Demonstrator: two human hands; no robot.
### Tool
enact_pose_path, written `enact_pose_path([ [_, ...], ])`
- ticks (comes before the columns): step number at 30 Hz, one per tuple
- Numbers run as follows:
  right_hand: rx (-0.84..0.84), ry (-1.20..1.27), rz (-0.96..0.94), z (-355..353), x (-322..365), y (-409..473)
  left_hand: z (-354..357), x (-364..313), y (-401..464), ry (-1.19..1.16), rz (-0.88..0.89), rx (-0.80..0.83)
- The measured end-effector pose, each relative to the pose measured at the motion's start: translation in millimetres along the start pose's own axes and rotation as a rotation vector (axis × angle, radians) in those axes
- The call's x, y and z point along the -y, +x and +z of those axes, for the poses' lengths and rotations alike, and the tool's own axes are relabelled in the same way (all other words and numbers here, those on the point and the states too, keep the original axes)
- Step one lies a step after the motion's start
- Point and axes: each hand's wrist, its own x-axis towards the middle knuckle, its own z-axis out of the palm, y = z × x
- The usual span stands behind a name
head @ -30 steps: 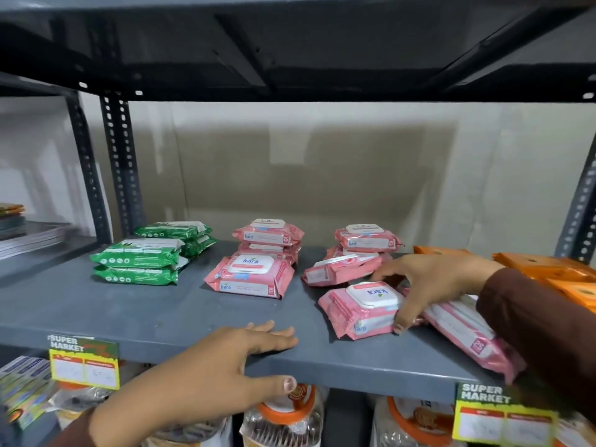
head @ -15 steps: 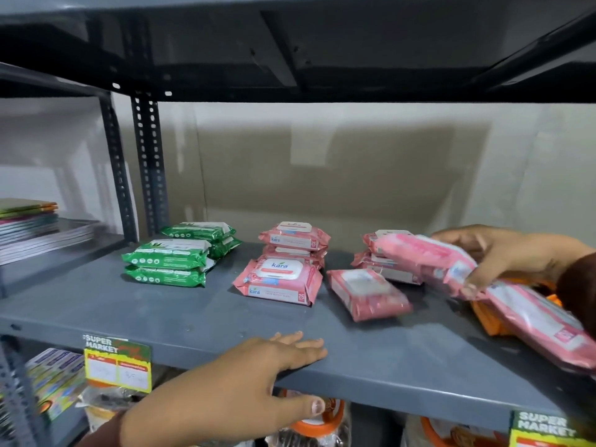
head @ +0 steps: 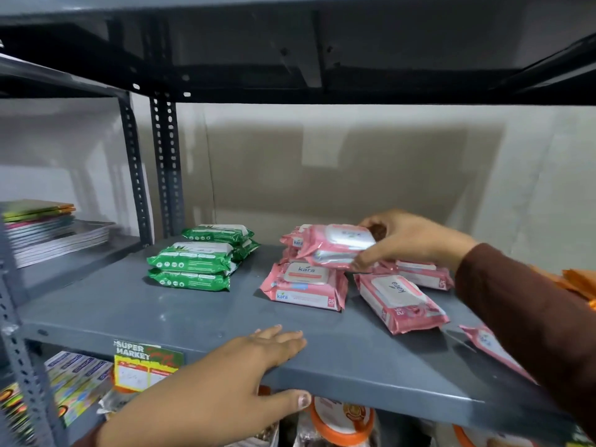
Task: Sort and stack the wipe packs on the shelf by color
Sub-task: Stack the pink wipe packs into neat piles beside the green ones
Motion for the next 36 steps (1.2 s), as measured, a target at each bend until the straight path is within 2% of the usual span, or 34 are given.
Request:
enact_pose_path([
  [6, -0.051, -0.064, 0.086, 46, 10, 26, -10, 24, -14, 0.086, -0.067, -0.016],
  [11, -0.089, 0.035, 0.034, 60, 16, 25, -1, 37, -24, 0.191, -0.047, -0.106],
  [15, -0.101, -0.031, -0.038, 61, 21, 18, 8, 42, -28, 0.263, -0.015, -0.192],
  [18, -0.106, -0.029, -0.038, 64, 19, 16, 7, 38, -29, 0.224, -0.018, -0.178],
  [19, -0.107, -0.045, -0.044, 67, 17, 16, 10, 41, -26, 0.206, 0.011, -0.24],
  [20, -0.107, -0.077, -0.053, 69, 16, 15, 7, 38, -27, 0.212, -0.009, -0.232],
  [24, -0.069, -0.197, -0.093, 73, 17, 12, 13, 42, -27, 0.252, -0.054, -0.205],
  [29, -0.005, -0.285, -0.071, 72, 19, 12, 25, 50, -26, 0.278, -0.026, -0.297],
  [33, 0.079, -0.203, -0.021, 66, 15, 11, 25, 47, -26, 0.271, -0.024, -0.311],
  [36, 0.071, -0.101, 0.012, 59, 8, 12, 26, 47, -27, 0.224, -0.046, -0.31],
])
